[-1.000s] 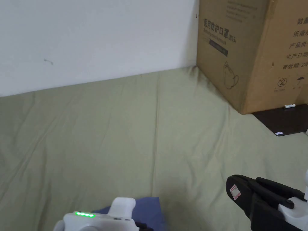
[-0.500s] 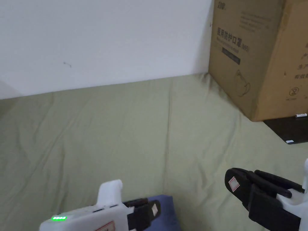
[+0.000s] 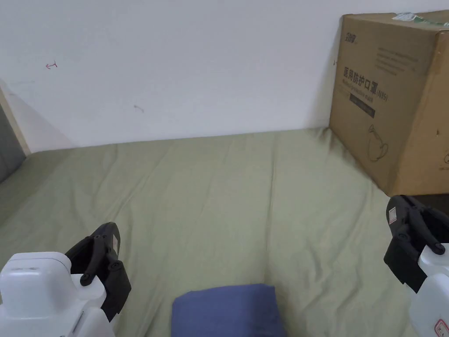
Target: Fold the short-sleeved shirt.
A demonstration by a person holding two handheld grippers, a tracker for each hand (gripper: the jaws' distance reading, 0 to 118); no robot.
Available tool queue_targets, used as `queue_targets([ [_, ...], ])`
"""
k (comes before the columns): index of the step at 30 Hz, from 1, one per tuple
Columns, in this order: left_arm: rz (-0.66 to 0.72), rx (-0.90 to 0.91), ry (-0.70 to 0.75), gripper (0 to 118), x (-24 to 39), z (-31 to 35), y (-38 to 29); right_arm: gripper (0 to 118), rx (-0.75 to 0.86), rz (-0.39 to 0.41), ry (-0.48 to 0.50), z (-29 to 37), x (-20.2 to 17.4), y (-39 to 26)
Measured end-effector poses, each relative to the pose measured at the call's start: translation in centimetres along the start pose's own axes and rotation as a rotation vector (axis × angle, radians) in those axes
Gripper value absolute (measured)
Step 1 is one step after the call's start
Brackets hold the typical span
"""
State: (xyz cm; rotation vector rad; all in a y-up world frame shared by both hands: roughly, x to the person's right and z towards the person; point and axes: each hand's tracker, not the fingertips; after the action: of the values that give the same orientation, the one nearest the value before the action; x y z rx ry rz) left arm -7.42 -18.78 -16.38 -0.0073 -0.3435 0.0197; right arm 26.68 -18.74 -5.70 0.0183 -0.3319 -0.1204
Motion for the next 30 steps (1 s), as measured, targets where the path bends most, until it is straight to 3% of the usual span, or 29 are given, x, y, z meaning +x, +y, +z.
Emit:
queue_targets([
  [1, -0.006, -0.003, 0.001, 0, 0.1, 0.1, -0.2, 5, -0.005, -0.015, 0.014, 0.2, 0.1, -0.2],
  [3, -0.040, -0.015, 0.025, 0, -0.1, -0.1, -0.6, 5, -0.014, 0.031, -0.001, 0.4, -0.2, -0.3],
  [7, 0.040, -0.038, 0.026, 0, -1.2, -0.4, -1.0, 5, -0.015, 0.041, 0.014, 0.6, -0.1, 0.1],
  [10, 0.059, -0.075, -0.001, 0, -2.4, -1.2, -1.3, 5, -0.045, 0.022, 0.094, -0.8, -0.3, -0.1],
  [12, 0.052, -0.095, 0.000, 0, -3.0, -1.7, -1.8, 5, -0.203, 0.000, 0.199, -3.3, -0.7, -1.3],
  [15, 0.070, -0.171, 0.005, 0, -4.0, -2.6, -3.1, 5, -0.671, -0.111, 0.394, -9.4, -1.3, -6.8],
  [17, 0.105, -0.227, 0.014, 0, -4.7, -3.4, -4.2, 5, -0.963, -0.155, 0.438, -12.4, -2.1, -12.1],
  [18, 0.135, -0.252, 0.008, 0, -5.2, -3.8, -4.9, 5, -1.033, -0.151, 0.416, -13.1, -2.5, -14.5],
  [22, 0.271, -0.384, -0.057, 0, -7.3, -6.1, -7.1, 5, -1.159, -0.127, 0.387, -14.6, -3.0, -20.5],
  [26, 0.574, -0.605, -0.310, 2, -11.3, -10.7, -11.6, 5, -1.152, -0.185, 0.396, -14.9, -1.9, -21.0],
  [27, 0.676, -0.684, -0.381, 14, -12.2, -11.8, -13.0, 5, -1.154, -0.184, 0.406, -15.0, -1.8, -20.9],
  [29, 0.850, -0.841, -0.504, 83, -13.4, -14.5, -16.7, 5, -1.146, -0.160, 0.426, -14.6, -1.6, -20.8],
  [30, 0.890, -0.911, -0.550, 112, -13.4, -15.5, -18.3, 5, -1.143, -0.148, 0.432, -14.5, -1.6, -20.8],
])
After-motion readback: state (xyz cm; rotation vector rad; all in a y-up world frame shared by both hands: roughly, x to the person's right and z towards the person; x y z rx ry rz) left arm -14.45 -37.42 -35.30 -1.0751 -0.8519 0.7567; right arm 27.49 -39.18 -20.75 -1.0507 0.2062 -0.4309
